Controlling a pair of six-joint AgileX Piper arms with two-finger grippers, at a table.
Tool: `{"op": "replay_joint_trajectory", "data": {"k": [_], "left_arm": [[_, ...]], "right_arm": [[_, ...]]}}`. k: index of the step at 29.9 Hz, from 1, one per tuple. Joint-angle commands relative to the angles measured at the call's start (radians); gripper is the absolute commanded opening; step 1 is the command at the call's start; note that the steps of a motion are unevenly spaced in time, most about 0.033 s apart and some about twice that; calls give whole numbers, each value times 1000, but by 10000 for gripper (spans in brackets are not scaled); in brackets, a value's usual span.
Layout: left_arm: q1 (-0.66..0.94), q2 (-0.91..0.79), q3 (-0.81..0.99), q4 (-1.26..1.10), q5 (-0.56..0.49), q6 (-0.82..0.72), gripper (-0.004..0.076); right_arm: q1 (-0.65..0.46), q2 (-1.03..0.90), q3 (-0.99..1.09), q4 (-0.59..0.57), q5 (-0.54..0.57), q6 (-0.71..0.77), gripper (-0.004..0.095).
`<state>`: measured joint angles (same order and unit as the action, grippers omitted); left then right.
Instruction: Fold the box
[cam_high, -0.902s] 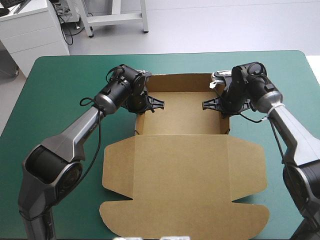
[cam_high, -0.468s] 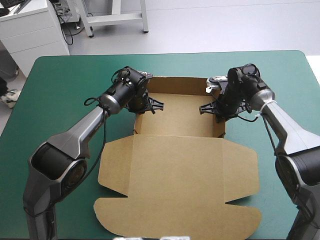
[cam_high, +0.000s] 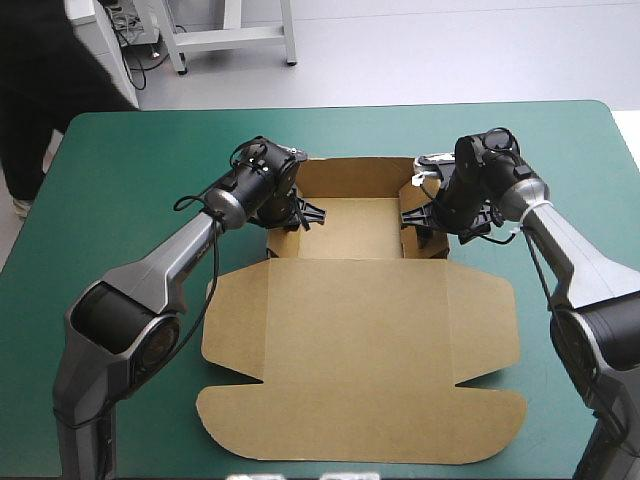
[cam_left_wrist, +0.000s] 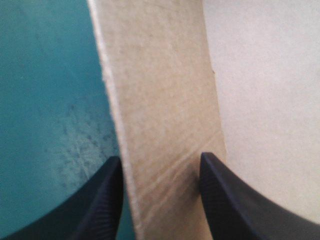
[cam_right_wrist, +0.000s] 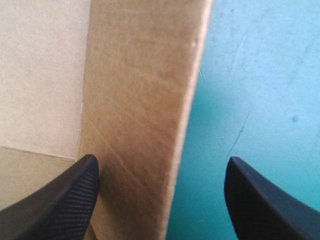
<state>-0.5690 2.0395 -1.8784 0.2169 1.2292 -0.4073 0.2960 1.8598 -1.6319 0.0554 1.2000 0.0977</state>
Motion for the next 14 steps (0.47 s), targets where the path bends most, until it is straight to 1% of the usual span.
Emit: {"op": "replay_joint_trajectory", "data": {"k": [1, 4, 8, 10, 11, 12, 13, 14], "left_arm": [[-1, -58, -50, 78, 67, -3, 380], [8, -58, -108, 73, 67, -3, 380], [11, -59, -218, 64, 69, 3, 379], [11, -61, -274, 63, 69, 58, 370], [11, -66, -304, 63, 69, 96, 349], [11, -74, -328, 63, 69, 127, 312], [11, -84, -347, 65, 69, 154, 262], [11, -99, -356, 79, 69, 177, 180]], "right_arm": [[-5, -47, -29, -6, -46, 22, 658], [-5, -47, -44, -6, -69, 27, 658], [-5, -47, -111, -6, -57, 33, 658], [-5, -47, -160, -6, -36, 35, 658], [-5, -49, -193, -9, -18, 35, 658], [-5, -49, -228, -13, 1, 35, 658], [-5, -49, -256, -27, 25, 35, 659], [-5, -49, -296, -55, 49, 49, 659]]}}
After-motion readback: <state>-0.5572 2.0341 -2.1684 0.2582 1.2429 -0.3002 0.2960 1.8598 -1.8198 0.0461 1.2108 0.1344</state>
